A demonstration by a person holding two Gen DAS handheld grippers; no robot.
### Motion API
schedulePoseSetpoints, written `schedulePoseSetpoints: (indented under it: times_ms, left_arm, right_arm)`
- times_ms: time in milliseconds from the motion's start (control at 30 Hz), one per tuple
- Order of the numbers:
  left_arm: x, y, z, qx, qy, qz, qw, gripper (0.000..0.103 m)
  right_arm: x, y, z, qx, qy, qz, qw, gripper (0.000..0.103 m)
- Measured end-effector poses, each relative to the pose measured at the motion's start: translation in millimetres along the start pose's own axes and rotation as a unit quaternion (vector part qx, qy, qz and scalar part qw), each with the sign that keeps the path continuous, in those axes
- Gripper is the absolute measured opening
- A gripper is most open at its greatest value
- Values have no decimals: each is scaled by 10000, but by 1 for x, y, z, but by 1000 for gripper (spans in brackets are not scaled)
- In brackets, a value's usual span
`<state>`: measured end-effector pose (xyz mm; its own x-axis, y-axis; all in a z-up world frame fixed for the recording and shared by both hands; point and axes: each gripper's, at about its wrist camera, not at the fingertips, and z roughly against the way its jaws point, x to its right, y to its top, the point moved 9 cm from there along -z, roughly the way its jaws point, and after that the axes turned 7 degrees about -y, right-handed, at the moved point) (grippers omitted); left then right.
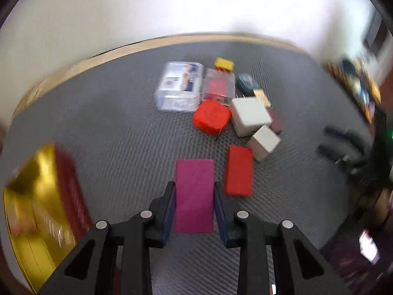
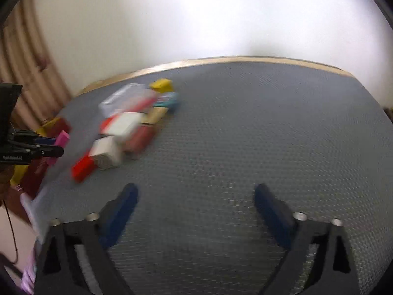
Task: Organize rigid objects
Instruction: 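Grasp the pink block with the left tool and lift it, then carry the pink block into the tin with the left tool while the right tool grasps the white zigzag cube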
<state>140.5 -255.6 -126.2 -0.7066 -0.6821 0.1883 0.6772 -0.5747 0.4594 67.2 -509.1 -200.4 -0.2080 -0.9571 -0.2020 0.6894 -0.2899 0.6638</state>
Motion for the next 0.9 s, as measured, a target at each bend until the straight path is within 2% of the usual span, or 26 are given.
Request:
schedulePoseSetpoints:
  times_ms: [100,167,233,333,400,667,767,867,900]
  left_arm:
    - [9,-24,37,499,8,250,9984,30]
    - [18,-37,55,757,210,276,9965,30]
    - [26,-48,65,899,135,383,9951,30]
    - [35,-52,71,945,21,523,9941,30]
    - [31,-58,72,942,91,529,9941,30]
    - [25,-62,65,907,-12,590,9941,30]
    - [25,-62,56,855,-13,621,9944,30]
    - [25,-59,54,899,-2,618,9940,30]
    - [24,-58,55,933,12,619,9937,30]
  right_arm:
    - [-48,11,10,55,552,316,9980,74]
    - [-81,19,11,99,840,561,9948,73]
    - [-100,22,7,70,859,745,9935,71]
    - [-118,28,-10,-61,891,882,9921,61]
    - [-120,30,-20,-127,801,891,9927,56]
    - [-115,31,-42,-335,537,847,9944,54]
    - [-116,28,-53,-515,571,876,9932,43]
    - [-116,29,-60,-597,593,836,9929,38]
    - [-115,29,-61,-621,602,806,9930,32]
